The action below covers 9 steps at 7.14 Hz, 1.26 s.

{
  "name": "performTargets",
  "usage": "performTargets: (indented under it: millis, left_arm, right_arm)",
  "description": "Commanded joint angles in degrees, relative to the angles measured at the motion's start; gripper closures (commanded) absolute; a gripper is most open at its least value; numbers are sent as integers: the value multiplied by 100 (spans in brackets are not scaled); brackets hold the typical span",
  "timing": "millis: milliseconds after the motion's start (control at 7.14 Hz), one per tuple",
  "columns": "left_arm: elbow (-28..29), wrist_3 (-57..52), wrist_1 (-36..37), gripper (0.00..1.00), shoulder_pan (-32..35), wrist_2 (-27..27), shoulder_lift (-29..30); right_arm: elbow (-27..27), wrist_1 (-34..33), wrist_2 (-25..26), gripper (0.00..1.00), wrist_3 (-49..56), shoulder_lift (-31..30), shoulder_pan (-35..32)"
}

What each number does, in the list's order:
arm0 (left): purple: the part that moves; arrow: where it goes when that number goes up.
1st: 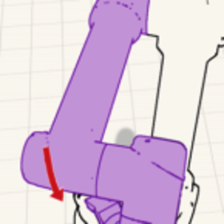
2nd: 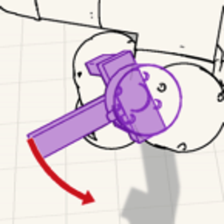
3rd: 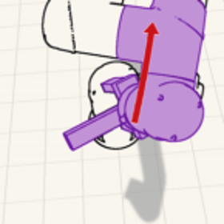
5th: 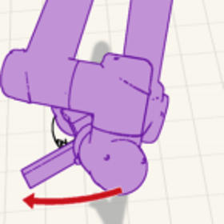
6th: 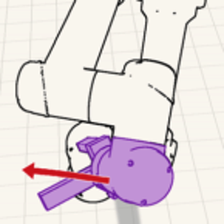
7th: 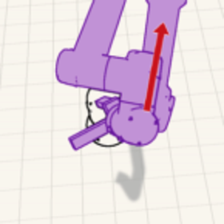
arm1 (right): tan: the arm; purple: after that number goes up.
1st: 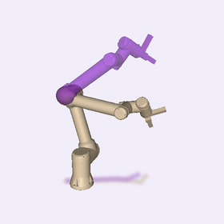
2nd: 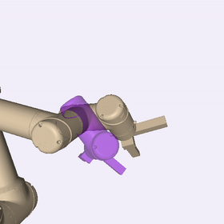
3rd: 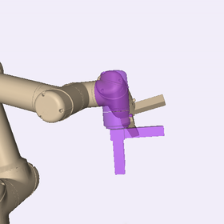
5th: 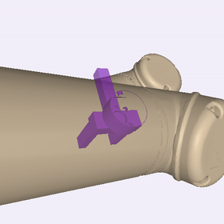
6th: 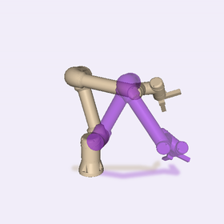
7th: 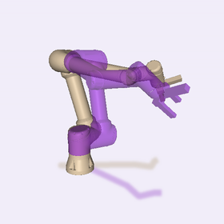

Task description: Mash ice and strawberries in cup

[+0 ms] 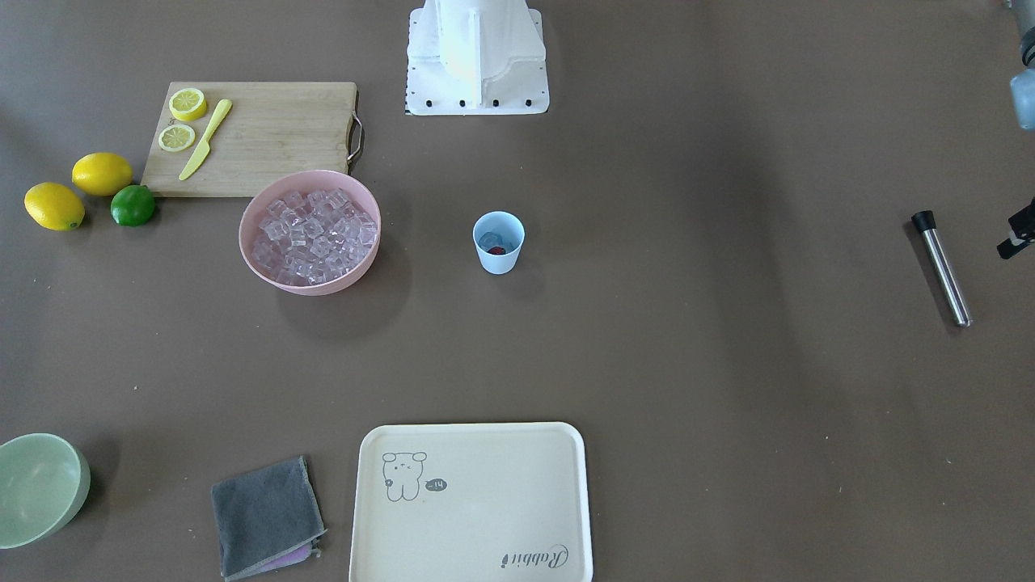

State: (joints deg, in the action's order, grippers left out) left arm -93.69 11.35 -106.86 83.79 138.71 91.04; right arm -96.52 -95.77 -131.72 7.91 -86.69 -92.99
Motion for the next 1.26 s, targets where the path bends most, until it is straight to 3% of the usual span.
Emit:
performTargets:
  millis: [0,560,841,1121]
  left_arm:
    - [-835,-665,966,1,409,121,-634]
    - [-178,-757,88,1,498,165,-702]
    - [-185,-766,69,1,629,165,-728]
    - [-185,-783,51,1,638,113,-719]
  right_arm:
    - [28,6,-29,0,0,-15,0]
    - [142,32,-56,0,-53,47,9]
    - [151,41,-38,0,-44,47,9]
    - [510,41,-47,0,-27,248,18]
